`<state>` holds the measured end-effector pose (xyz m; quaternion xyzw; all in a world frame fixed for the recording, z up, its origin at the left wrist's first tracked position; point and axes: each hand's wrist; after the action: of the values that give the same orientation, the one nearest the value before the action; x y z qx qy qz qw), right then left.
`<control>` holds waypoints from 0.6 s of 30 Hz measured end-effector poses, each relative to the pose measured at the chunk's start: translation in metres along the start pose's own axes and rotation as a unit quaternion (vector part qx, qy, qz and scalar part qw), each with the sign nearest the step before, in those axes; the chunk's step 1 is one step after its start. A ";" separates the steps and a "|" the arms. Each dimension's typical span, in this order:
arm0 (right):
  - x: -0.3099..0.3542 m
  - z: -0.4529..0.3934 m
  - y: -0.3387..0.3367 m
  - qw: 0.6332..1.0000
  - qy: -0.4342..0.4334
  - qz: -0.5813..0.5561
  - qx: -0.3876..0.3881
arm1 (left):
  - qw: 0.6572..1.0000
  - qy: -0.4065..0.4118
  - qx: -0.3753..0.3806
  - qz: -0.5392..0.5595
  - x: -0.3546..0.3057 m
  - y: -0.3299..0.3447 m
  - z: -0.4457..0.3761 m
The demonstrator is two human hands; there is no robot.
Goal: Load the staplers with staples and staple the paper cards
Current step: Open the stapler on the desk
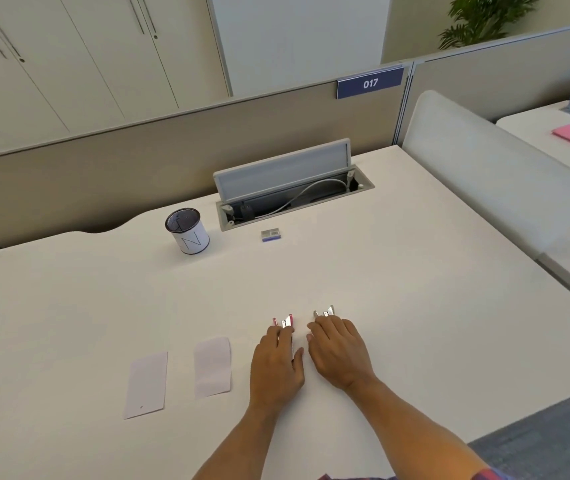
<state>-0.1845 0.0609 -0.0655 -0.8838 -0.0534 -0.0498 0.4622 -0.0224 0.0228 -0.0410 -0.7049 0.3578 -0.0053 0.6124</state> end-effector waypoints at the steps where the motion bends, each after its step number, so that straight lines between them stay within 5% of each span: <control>1: 0.000 -0.001 0.001 1.000 -0.004 0.000 0.000 | 1.000 -0.019 0.003 0.017 -0.001 0.000 0.000; 9: 0.018 -0.011 0.001 0.999 -0.003 -0.045 0.018 | 0.990 -0.119 0.000 0.075 -0.009 -0.008 -0.001; 13: 0.039 -0.029 0.003 0.987 0.091 -0.117 0.061 | 0.984 -0.137 -0.020 0.108 -0.009 -0.009 -0.004; 18: 0.043 -0.041 0.006 0.917 0.218 -0.265 0.202 | 0.960 -0.159 -0.105 0.205 -0.014 -0.008 -0.004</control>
<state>-0.1430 0.0263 -0.0412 -0.6925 -0.1924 -0.3498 0.6008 -0.0304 0.0271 -0.0266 -0.6685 0.3917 0.2701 0.5715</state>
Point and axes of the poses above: each hand's wrist, its own z-axis away from the middle knuckle, its own y-axis out of the palm, x = y × z, and after that the axes turned 2 degrees about -x, right-handed
